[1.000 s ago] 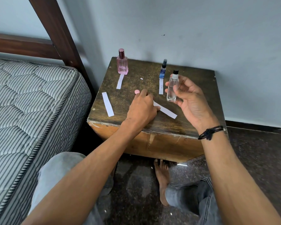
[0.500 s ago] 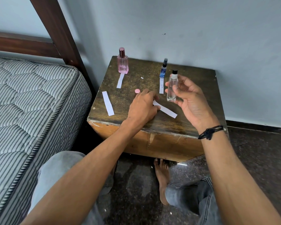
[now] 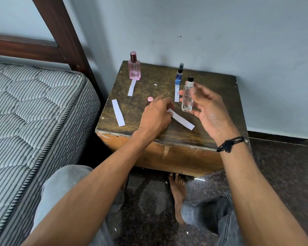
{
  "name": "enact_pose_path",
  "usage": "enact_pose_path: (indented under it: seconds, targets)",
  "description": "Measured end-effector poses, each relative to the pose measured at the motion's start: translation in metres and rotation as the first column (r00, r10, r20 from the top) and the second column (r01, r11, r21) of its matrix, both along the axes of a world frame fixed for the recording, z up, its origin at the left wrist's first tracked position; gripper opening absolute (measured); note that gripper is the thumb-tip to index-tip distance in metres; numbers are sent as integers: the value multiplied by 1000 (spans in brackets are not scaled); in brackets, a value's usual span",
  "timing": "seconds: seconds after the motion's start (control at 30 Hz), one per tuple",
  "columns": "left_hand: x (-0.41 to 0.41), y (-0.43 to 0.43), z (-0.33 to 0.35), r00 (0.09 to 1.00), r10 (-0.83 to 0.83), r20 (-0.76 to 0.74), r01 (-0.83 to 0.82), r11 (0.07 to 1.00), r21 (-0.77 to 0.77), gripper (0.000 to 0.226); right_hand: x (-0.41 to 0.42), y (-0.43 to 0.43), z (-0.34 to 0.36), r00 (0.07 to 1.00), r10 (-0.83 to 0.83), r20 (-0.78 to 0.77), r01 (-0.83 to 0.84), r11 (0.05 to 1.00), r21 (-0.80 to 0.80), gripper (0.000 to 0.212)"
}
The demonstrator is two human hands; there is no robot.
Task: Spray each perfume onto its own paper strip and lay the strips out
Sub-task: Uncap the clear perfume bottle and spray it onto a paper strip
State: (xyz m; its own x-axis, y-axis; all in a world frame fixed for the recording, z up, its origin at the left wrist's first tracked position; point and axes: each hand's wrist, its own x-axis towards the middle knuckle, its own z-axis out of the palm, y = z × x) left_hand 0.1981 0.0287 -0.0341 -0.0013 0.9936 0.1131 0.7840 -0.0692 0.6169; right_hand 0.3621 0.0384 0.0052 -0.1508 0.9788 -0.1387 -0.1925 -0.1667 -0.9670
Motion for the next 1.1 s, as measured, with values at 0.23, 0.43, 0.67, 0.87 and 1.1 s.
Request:
enact_pose_path:
  seconds: [0.23, 0.43, 0.67, 0.87, 1.1]
  targets:
    - [-4, 2, 3, 993, 48, 110, -42, 998, -56, 18, -1, -1, 1, 1000, 9, 22, -9, 1000, -12, 35]
    - [-8, 5, 6, 982, 68, 178, -53, 995, -87, 19, 1, 0, 0, 1000, 23, 15, -23, 999, -27, 38]
    - [-10, 6, 11, 983, 83, 166, -66, 993, -103, 15, 3, 4, -4, 998, 63, 11, -63, 997, -52, 41]
    - [-11, 5, 12, 981, 100, 167, -80, 990, -118, 15, 5, 6, -6, 995, 54, 87, -51, 998, -46, 36]
    - [-13, 7, 13, 976, 110, 190, -84, 987, -137, 13, 6, 6, -9, 937, 14, 349, -26, 999, 30, 25]
